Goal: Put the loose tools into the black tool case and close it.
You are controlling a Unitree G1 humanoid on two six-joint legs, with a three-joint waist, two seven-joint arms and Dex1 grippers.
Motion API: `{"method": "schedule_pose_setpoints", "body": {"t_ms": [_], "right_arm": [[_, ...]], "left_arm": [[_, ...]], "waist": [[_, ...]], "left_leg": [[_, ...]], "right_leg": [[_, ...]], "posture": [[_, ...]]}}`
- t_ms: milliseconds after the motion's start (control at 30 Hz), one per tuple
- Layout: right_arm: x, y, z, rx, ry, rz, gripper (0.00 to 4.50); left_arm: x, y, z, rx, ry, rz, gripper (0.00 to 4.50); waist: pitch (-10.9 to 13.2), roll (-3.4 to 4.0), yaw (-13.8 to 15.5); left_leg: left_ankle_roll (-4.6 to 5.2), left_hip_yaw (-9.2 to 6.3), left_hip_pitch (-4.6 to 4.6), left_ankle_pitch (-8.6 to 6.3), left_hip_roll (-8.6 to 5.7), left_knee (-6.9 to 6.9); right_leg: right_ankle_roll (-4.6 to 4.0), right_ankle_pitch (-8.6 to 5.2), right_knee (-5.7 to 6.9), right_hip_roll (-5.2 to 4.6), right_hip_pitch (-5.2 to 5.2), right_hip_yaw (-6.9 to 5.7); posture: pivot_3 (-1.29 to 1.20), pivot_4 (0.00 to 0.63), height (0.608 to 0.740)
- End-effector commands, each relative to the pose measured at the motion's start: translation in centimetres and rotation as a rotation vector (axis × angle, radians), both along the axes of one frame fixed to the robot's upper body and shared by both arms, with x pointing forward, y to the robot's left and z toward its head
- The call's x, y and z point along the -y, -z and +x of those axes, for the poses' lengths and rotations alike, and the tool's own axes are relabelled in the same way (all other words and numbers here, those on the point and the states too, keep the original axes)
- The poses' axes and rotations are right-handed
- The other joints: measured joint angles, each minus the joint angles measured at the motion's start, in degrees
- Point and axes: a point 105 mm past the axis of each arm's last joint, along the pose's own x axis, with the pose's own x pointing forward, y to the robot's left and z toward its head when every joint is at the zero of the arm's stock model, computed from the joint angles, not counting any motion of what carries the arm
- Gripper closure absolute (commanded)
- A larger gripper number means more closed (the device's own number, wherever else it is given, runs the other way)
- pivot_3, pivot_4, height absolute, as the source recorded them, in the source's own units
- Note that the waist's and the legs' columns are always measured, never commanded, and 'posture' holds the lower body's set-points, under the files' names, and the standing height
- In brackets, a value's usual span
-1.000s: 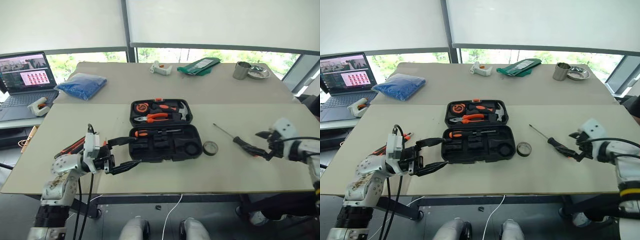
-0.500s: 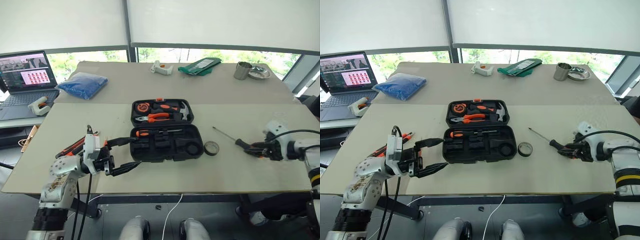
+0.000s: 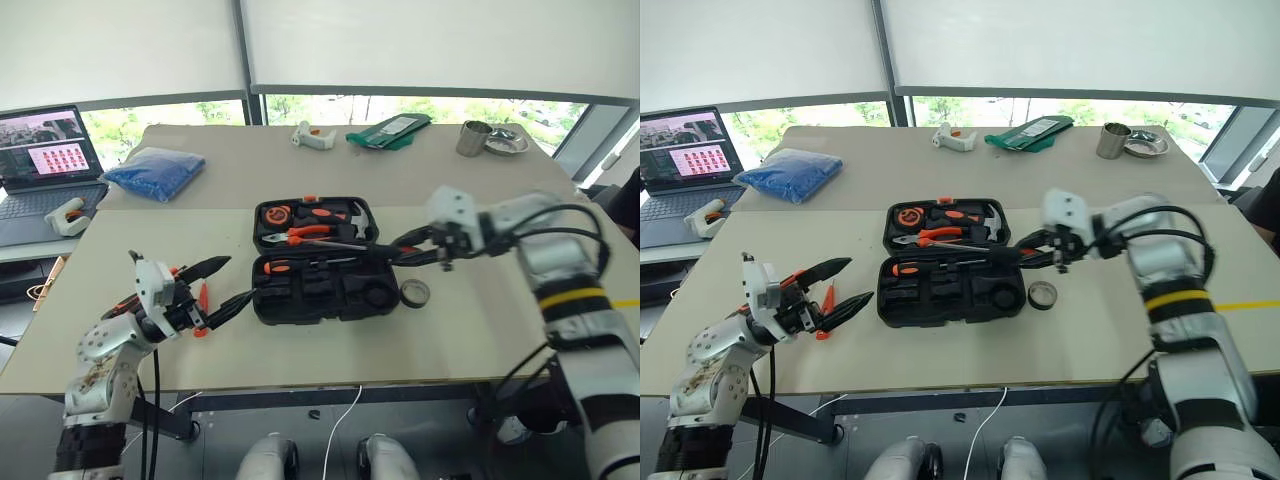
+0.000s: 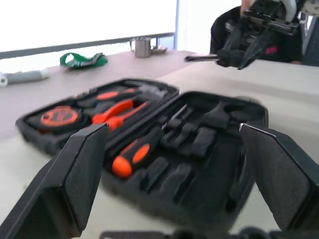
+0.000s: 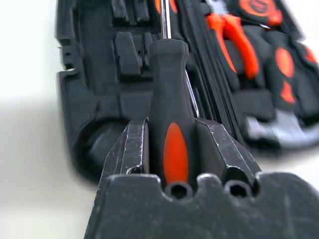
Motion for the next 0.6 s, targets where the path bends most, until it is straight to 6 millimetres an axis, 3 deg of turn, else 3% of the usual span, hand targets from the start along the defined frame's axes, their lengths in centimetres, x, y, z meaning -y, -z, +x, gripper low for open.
{"method": "schedule_pose_setpoints", "body": {"t_ms": [33,300,600], "right_arm": [[-0.3,-0.1,1.2,0.062,-0.013,-0.092,3.48],[-1.4,1.7,2.3,0.062,-0.05,-0.219,3.48],[-3.4,1.8,2.8,0.062,-0.049,-0.182,3.48]], "left_arm": [[0.8,-0.8,-0.8,0.052,0.055,0.049,0.0],[1.4,-0.9,-1.0,0.062,0.058,0.044,0.0],[1.9,-0.9,-0.8,0.061,0.063,0.056,0.0]], "waist": [[0.0,0.0,0.2],[0.0,0.0,-0.7],[0.0,0.0,-1.1]], "left_leg": [[-0.04,0.0,-0.08,0.02,-0.02,0.0],[-0.25,0.09,-0.13,0.16,-0.01,-0.18],[-0.33,0.11,-0.05,0.23,0.09,-0.2]], "right_leg": [[0.0,0.0,0.0,-0.02,-0.08,0.0],[-0.01,0.01,0.04,0.0,-0.21,-0.01],[-0.14,-0.01,0.57,0.13,-0.41,0.03]], "posture": [[0.0,0.15,0.74],[0.0,0.15,0.74],[0.0,0.15,0.74]]}}
